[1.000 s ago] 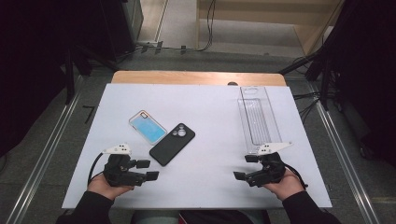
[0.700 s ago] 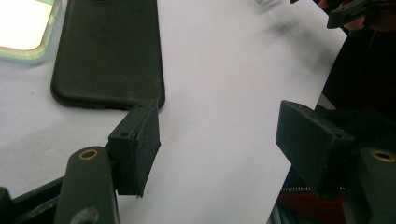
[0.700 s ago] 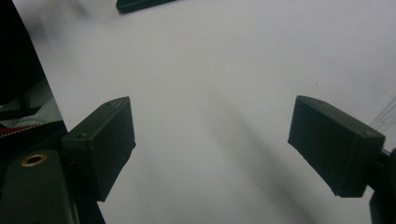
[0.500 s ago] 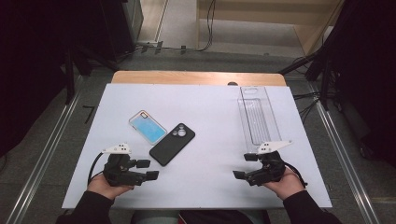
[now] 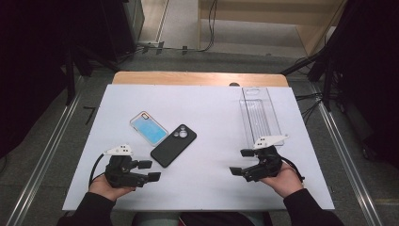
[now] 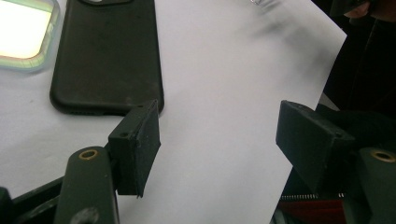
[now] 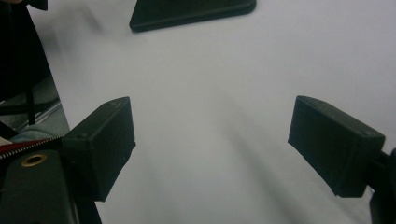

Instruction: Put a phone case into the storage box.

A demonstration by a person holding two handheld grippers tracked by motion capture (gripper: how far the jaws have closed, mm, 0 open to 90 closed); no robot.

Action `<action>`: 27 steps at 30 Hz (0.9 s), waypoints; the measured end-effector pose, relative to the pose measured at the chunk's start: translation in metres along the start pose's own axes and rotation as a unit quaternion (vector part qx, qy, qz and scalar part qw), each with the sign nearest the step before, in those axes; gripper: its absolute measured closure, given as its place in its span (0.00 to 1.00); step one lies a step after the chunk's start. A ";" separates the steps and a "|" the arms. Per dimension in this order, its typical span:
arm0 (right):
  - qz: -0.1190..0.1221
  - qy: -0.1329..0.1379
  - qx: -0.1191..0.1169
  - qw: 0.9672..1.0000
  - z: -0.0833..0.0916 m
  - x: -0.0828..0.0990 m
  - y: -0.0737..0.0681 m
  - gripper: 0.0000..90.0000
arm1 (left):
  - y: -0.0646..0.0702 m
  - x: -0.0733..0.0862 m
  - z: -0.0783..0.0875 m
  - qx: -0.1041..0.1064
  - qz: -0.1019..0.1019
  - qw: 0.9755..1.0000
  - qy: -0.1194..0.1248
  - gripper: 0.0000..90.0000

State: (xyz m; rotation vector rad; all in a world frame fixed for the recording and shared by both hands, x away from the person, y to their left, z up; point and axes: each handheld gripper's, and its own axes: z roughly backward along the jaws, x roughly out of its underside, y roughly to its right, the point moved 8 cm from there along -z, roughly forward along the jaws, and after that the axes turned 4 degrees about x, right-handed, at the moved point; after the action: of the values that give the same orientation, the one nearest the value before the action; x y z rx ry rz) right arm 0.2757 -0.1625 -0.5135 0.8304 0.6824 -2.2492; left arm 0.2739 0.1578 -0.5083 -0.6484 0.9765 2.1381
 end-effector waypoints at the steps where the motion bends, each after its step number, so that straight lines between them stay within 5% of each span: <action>1: -0.001 -0.001 0.000 1.000 -0.001 -0.002 -0.001 0.14 | 0.000 0.000 0.000 -0.001 -0.001 1.000 0.000 0.34; 27: 0.010 0.009 0.004 1.000 -0.024 -0.049 -0.008 0.14 | 0.000 -0.002 -0.002 0.001 0.002 1.000 0.002 0.34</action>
State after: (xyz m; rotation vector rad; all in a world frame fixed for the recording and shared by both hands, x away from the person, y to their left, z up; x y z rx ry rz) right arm 0.3078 -0.1232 -0.4927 0.8584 0.6697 -2.2309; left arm 0.2759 0.1558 -0.5082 -0.6505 0.9833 2.1405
